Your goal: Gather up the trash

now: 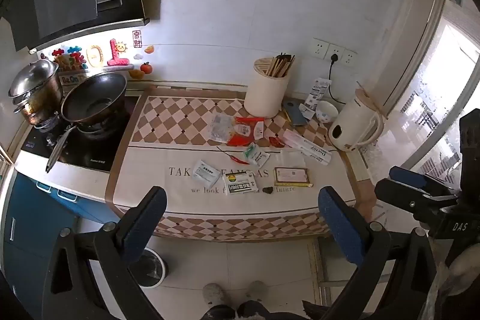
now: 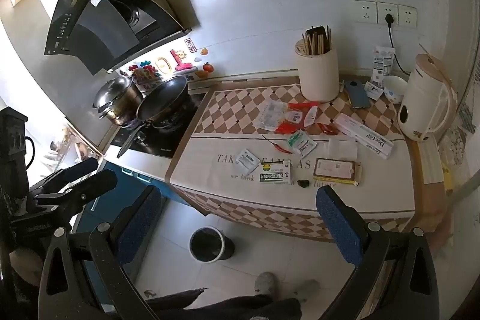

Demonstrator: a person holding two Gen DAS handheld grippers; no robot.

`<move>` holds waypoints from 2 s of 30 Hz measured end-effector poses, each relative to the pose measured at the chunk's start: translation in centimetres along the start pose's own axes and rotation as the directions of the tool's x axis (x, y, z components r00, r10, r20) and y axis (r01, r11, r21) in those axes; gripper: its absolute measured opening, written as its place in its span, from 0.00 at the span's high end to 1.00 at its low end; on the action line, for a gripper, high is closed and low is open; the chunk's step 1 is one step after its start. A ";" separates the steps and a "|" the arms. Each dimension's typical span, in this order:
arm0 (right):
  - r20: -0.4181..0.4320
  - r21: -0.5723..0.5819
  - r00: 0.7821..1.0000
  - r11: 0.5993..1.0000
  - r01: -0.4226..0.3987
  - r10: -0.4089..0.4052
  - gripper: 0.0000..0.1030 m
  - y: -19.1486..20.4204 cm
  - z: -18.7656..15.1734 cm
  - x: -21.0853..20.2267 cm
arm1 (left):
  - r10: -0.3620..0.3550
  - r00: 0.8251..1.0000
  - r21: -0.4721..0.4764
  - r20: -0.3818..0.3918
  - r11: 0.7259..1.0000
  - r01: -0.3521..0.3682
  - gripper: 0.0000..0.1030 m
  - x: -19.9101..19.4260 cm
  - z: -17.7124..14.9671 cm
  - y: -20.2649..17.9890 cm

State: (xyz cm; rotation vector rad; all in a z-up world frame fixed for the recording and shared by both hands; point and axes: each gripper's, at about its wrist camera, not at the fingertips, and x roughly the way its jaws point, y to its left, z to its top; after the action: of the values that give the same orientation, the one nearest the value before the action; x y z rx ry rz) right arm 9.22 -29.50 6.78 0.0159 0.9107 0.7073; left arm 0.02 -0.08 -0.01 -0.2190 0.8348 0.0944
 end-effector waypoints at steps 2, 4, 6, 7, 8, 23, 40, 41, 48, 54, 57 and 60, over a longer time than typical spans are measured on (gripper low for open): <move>0.002 0.005 1.000 1.000 -0.014 0.014 0.00 -0.1 0.0 0.0 | 0.000 1.000 -0.001 0.001 1.000 0.000 0.00 0.0 0.0 -0.1; -0.001 0.008 1.000 1.000 -0.019 0.019 0.00 -0.2 0.0 0.0 | -0.003 1.000 -0.005 0.002 1.000 0.003 0.00 0.5 0.6 -0.5; -0.003 0.012 1.000 1.000 -0.017 0.018 0.00 -0.3 0.1 -0.1 | -0.009 1.000 -0.008 0.002 1.000 0.009 0.00 0.6 0.6 -0.4; -0.004 0.014 1.000 1.000 -0.018 0.018 0.00 -0.4 0.1 -0.1 | -0.009 1.000 -0.009 0.002 1.000 0.009 0.00 0.7 0.7 -0.5; 0.002 0.000 1.000 1.000 -0.017 0.017 0.00 0.4 0.2 0.2 | -0.011 1.000 -0.010 0.000 1.000 0.011 0.00 0.8 0.8 -0.6; -0.006 0.006 0.998 0.998 -0.057 0.058 0.00 0.1 0.8 0.7 | -0.048 0.999 -0.027 0.013 0.998 0.048 0.00 0.4 1.3 0.1; -0.009 0.003 0.998 0.998 -0.060 0.060 0.00 0.4 0.9 0.9 | -0.047 0.999 -0.027 0.013 0.999 0.047 0.00 0.4 1.3 0.1; -0.010 0.003 0.998 0.998 -0.060 0.060 0.00 0.4 1.0 0.9 | -0.048 0.999 -0.026 0.013 0.999 0.048 0.00 0.4 1.3 0.1; -0.012 0.002 0.998 0.998 -0.061 0.061 0.00 0.5 1.0 1.0 | -0.047 0.999 -0.022 0.013 0.999 0.048 0.00 0.4 1.5 0.0; -0.011 0.003 0.998 0.998 -0.059 0.059 0.00 0.5 1.1 1.0 | -0.051 0.999 -0.021 0.016 0.998 0.051 0.00 0.3 1.8 0.0; -0.010 0.001 0.998 0.998 -0.060 0.060 0.00 0.7 1.2 1.1 | -0.047 0.999 -0.028 0.014 0.998 0.047 0.00 0.4 1.4 -0.1; -0.012 0.002 0.998 0.998 -0.060 0.060 0.00 0.6 1.2 1.1 | -0.047 0.999 -0.028 0.014 0.999 0.047 0.00 0.4 1.6 -0.3</move>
State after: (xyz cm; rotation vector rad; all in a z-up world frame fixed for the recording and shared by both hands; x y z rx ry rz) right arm 10.17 -28.06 6.96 0.0402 0.9252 0.7632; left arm 1.54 0.00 0.79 -0.2639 0.8155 0.0637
